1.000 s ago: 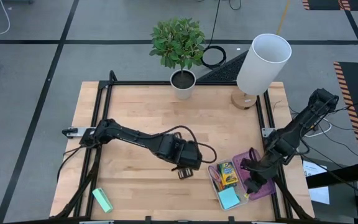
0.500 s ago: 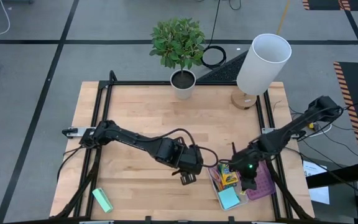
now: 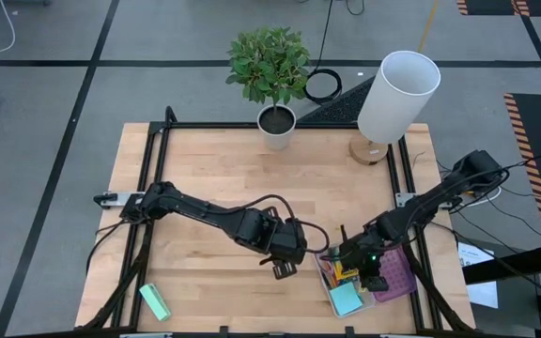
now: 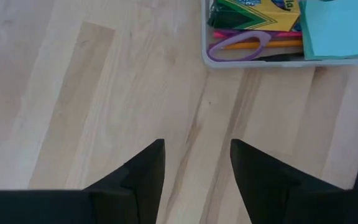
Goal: Pack school essentials
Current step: Put the green eraser into the purple supply box
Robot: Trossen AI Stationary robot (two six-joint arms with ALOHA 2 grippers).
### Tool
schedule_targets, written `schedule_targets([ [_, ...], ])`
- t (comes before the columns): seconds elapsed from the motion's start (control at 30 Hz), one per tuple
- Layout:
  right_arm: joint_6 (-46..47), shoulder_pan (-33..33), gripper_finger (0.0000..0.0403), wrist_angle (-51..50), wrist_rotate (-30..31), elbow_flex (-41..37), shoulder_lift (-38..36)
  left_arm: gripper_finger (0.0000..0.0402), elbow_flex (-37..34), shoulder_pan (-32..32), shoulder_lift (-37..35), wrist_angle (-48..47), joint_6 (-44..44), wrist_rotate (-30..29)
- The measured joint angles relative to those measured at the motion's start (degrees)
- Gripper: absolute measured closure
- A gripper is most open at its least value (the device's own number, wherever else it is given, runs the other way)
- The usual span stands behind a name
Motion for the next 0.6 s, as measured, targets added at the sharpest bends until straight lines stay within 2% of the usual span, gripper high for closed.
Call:
schedule_targets([
  [0.2, -5.16, 0.12, 0.0384, -0.58, -0.36, 0.00, 1.11, 0.0217, 0.00, 0.24, 0.00, -0.10, 0.71, -0.79],
  [0.33, -7.48, 1.00, 0.0383, -0.05, 1.49, 0.00, 1.14, 0.0217, 0.00, 0.46, 0.00, -0.08, 1.45, -1.22],
  [0.6, -7.06, 2.95, 0.0369, -0.18, 3.31, 0.00, 1.14, 0.0217, 0.00, 1.57, 0.00, -0.06, 2.95, -1.27],
])
